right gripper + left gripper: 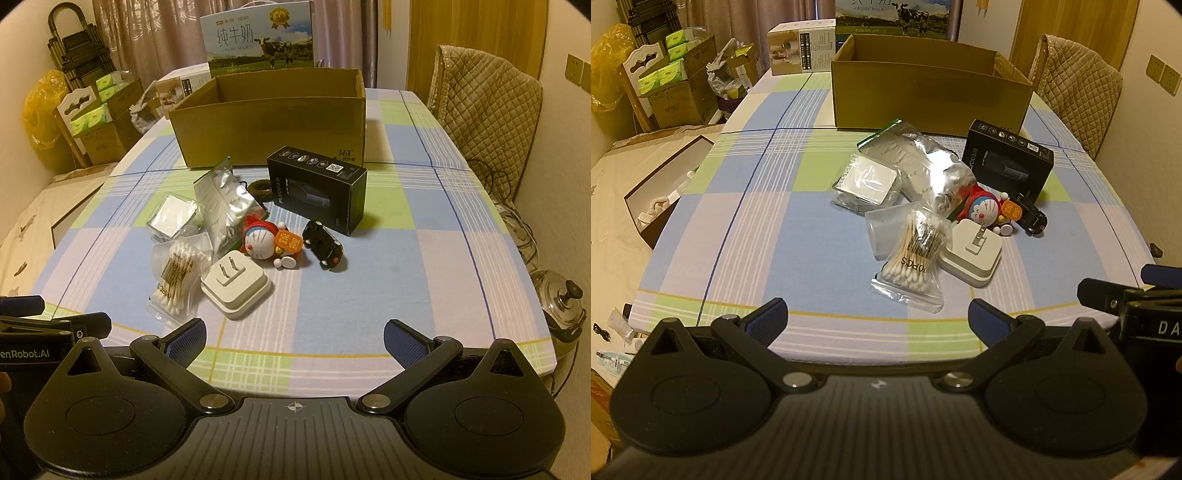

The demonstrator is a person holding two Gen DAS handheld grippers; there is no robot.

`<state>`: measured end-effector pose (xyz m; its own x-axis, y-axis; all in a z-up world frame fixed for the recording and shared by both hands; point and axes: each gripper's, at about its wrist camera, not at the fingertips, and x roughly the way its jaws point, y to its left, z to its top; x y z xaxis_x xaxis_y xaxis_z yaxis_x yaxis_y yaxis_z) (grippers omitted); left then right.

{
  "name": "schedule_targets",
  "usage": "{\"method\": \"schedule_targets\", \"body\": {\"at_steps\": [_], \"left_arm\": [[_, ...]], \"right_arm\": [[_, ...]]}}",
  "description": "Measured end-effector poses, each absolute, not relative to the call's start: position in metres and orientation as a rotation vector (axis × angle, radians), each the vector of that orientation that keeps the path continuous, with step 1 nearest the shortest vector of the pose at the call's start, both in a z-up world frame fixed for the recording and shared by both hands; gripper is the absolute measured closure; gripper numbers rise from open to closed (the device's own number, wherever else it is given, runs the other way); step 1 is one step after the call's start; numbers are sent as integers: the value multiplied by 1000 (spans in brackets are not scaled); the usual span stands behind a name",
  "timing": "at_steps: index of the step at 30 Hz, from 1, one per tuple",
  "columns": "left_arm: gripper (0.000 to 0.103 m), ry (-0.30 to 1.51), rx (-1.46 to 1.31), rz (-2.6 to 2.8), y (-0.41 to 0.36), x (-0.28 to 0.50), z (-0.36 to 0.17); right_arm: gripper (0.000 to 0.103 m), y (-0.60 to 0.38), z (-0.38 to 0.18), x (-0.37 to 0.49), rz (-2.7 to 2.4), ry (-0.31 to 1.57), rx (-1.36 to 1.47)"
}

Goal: Organize objects
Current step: 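Move both tools toward the cotton swab bag and white plug adapter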

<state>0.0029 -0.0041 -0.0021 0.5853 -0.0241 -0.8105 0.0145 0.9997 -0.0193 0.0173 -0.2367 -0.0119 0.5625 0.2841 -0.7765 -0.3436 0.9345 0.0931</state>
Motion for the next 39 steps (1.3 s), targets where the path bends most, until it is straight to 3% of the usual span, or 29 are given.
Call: {"method": "schedule_targets", "body": {"at_steps": [39], "left_arm": [[1, 985, 34, -88, 2, 30, -23]], "right_arm": [[3, -240, -27, 31, 393, 892, -92]]}}
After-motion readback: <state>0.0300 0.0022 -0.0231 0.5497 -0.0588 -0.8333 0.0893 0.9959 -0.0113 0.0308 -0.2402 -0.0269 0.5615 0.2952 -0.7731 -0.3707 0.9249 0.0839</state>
